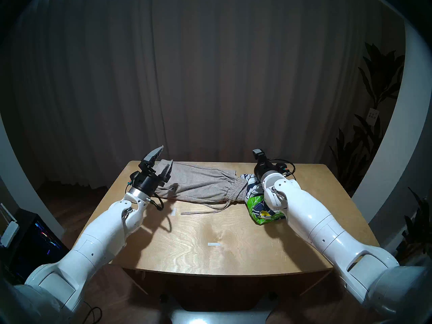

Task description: Fold pants twice and stack them

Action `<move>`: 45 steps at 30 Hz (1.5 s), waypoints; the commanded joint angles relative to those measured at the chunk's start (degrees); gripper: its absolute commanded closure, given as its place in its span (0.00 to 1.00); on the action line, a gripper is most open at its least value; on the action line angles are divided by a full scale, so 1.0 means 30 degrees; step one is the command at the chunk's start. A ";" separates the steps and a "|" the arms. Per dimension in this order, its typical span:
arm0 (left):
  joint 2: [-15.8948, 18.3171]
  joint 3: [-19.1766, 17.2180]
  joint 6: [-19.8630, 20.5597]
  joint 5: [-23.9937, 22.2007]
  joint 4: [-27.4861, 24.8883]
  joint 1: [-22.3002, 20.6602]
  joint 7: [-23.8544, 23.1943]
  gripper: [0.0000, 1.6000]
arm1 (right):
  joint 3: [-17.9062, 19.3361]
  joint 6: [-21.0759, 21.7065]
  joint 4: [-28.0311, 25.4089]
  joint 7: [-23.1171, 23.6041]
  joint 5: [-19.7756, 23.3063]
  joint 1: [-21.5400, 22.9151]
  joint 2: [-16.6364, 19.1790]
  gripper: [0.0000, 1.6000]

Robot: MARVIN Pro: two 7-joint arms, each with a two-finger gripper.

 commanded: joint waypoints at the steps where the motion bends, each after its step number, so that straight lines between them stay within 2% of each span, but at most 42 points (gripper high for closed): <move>1: 0.0371 -0.0562 -0.0342 -0.0057 -0.1195 -0.0197 -0.0425 0.00 | -0.0039 0.0124 -0.1225 0.0266 0.0172 0.0026 -0.0313 0.00; 11: 0.0811 -0.1108 -0.0946 -0.0261 -0.2382 -0.0024 -0.0606 0.00 | -0.0143 0.0336 -0.2249 0.0337 0.0526 -0.0215 -0.0298 0.00; 33: 0.1593 -0.1948 -0.2259 -0.0774 -0.4220 0.0766 -0.0714 0.00 | -0.1444 0.0922 -0.4386 0.0108 0.2166 -0.2507 -0.0793 0.00; 45: 0.1902 -0.2239 -0.2916 -0.1062 -0.5133 0.1269 -0.0690 0.00 | -0.0934 0.0562 -0.5393 0.0330 0.2815 -0.3385 -0.0228 0.00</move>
